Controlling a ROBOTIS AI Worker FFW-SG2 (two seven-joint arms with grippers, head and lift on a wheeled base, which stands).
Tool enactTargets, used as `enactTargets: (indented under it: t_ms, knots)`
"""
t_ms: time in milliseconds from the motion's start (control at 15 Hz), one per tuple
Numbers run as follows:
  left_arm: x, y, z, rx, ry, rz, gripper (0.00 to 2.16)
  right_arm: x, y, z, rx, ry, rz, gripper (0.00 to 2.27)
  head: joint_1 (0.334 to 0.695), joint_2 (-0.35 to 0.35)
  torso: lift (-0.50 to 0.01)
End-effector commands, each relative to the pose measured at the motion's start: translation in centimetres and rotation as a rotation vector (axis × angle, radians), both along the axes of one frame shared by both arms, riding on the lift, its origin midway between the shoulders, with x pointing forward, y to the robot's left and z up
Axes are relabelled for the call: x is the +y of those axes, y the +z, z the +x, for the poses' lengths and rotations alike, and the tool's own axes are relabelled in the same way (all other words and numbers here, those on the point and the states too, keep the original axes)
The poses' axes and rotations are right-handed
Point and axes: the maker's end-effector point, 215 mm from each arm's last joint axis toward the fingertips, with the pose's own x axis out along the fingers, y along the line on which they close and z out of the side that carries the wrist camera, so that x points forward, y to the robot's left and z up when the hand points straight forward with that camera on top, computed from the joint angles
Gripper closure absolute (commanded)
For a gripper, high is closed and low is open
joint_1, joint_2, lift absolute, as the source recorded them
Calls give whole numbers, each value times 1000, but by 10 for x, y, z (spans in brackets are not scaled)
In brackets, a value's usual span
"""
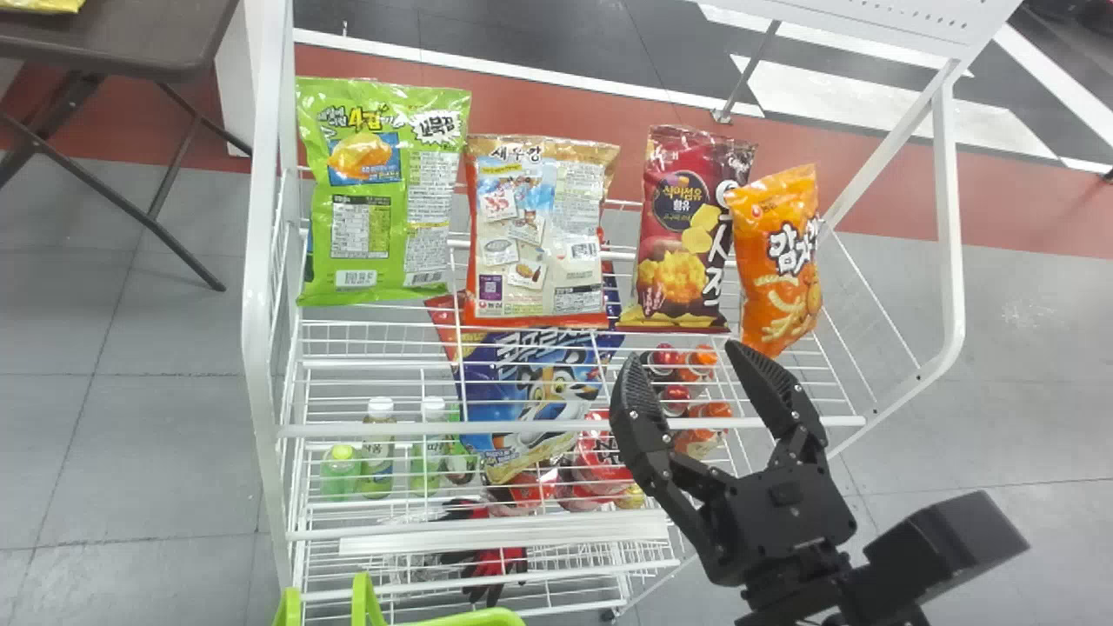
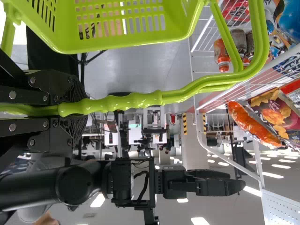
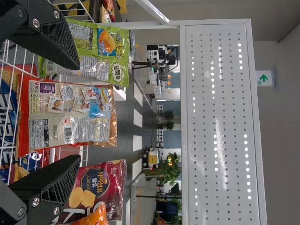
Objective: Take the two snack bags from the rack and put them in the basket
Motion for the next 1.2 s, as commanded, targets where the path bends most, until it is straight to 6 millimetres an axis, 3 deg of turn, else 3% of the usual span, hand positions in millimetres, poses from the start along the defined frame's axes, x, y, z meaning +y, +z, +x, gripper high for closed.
enactTargets:
  t_ms: [0,1133]
  knots:
    - [-1,0,-2,9,-1,-4,1639,2,-2,0,3,2,1,151,695,-350,-10]
    - [-2,0,-2,8,-5,-4,1639,4,-3,3,5,6,8,151,695,-350,-10]
